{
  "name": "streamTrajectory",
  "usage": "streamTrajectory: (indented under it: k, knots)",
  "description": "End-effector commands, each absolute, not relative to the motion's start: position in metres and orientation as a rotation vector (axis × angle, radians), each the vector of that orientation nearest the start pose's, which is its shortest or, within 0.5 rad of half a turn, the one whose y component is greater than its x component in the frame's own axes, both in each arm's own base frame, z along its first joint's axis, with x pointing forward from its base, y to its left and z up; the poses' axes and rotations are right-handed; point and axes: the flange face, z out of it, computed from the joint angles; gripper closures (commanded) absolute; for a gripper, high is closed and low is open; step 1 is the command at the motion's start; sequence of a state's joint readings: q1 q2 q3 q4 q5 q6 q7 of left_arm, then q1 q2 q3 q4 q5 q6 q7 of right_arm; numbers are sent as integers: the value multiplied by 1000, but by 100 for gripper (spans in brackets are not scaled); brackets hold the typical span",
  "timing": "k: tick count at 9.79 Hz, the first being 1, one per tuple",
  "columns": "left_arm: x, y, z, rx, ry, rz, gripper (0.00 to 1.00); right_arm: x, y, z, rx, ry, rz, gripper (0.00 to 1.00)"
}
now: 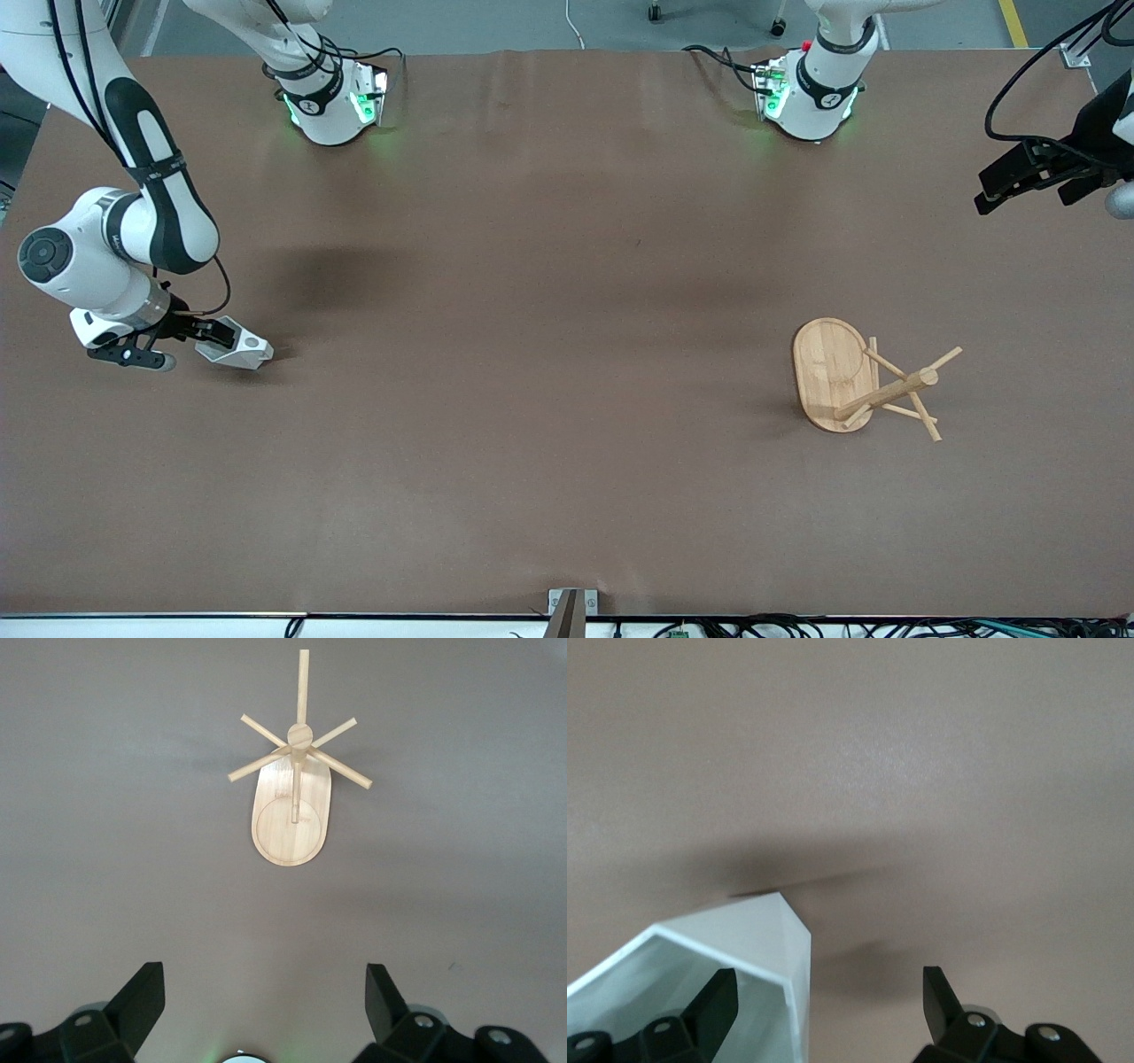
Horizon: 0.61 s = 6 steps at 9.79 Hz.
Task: Hang cup on rack
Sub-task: 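Reach the right gripper down to the white cup and grasp it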
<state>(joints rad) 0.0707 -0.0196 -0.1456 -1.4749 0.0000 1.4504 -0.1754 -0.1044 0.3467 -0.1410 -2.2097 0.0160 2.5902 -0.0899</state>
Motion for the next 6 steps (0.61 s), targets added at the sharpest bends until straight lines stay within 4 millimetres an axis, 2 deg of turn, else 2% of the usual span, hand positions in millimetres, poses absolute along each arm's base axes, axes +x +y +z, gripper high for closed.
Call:
streamTrajectory:
  k: [1, 2, 4, 6]
  knots:
    - [534, -46, 652, -3131, -128, 47, 0, 542, -135, 225, -3171, 260, -62, 45]
    - [534, -45, 652, -3130, -130, 52, 0, 541, -134, 224, -3171, 258, -52, 57]
    - [534, -46, 651, -3130, -125, 59, 0, 540, -134, 223, -3170, 258, -45, 68]
    - [534, -47, 651, -3130, -123, 64, 0, 540, -132, 222, -3166, 253, -9, 96]
